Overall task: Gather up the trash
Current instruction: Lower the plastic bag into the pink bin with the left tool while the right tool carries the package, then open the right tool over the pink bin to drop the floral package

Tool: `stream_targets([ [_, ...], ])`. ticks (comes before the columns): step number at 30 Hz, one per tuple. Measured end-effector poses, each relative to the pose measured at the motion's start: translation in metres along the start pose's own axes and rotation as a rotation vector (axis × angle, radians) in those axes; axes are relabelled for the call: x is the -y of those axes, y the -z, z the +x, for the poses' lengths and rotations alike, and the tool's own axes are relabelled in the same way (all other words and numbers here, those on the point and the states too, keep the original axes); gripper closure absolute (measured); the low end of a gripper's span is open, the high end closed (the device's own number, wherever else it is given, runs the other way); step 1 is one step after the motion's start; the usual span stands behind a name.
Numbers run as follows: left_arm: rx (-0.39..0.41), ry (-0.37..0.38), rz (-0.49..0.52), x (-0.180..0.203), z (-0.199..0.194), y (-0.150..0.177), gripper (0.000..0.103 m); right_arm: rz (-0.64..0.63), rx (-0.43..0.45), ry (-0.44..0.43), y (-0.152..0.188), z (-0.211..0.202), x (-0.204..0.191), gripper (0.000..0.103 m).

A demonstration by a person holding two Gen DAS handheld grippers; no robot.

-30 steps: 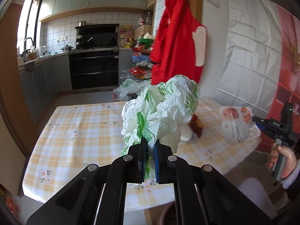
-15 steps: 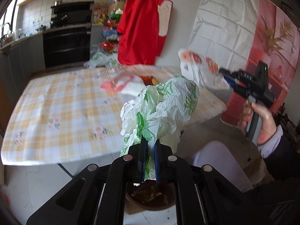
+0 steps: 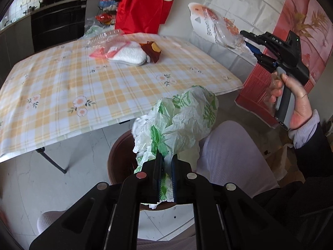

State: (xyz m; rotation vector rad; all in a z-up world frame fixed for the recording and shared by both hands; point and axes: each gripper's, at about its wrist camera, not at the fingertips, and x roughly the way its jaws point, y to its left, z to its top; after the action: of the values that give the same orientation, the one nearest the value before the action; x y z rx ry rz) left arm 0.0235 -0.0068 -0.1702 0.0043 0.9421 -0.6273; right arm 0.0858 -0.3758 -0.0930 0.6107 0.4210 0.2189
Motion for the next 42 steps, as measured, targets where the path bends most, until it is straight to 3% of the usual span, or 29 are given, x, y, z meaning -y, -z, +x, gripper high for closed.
stream_targets([
  [5,-0.062,0.020,-0.026,-0.007,0.040,0.002,0.093,0.002,-0.022,0.006,0.005,0.006,0.003,0.065],
  [6,-0.068,0.015,-0.019,-0.006,0.047,0.002,0.081,0.001,-0.024,0.007,0.005,0.006,0.002,0.065],
  [7,-0.069,0.002,-0.010,-0.007,0.052,0.002,0.051,0.000,-0.025,0.008,0.005,0.006,0.002,0.065],
  [8,-0.053,-0.025,-0.012,-0.007,0.055,0.001,0.039,-0.001,-0.027,0.008,0.005,0.007,0.002,0.065],
  [12,0.072,-0.034,-0.106,-0.016,0.036,-0.009,0.024,-0.025,-0.039,0.014,0.008,0.008,-0.001,0.065],
  [16,0.280,-0.177,-0.219,-0.027,-0.009,-0.014,0.006,-0.045,-0.070,0.005,0.016,0.015,-0.007,0.065],
  [19,0.394,-0.301,-0.290,-0.036,-0.038,-0.009,0.006,-0.077,-0.108,-0.009,0.027,0.023,-0.018,0.065],
  [23,0.477,-0.483,-0.264,-0.042,-0.063,-0.006,0.006,-0.154,-0.167,-0.023,0.046,0.030,-0.037,0.065],
  [25,0.508,-0.539,-0.264,-0.046,-0.069,-0.003,0.006,-0.200,-0.205,-0.025,0.058,0.034,-0.048,0.065],
  [39,0.518,-0.564,-0.353,-0.067,-0.079,0.016,0.006,-0.320,-0.408,-0.075,0.119,0.057,-0.085,0.061],
  [42,0.514,-0.564,-0.357,-0.068,-0.079,0.018,0.006,-0.311,-0.427,-0.061,0.123,0.061,-0.085,0.029],
])
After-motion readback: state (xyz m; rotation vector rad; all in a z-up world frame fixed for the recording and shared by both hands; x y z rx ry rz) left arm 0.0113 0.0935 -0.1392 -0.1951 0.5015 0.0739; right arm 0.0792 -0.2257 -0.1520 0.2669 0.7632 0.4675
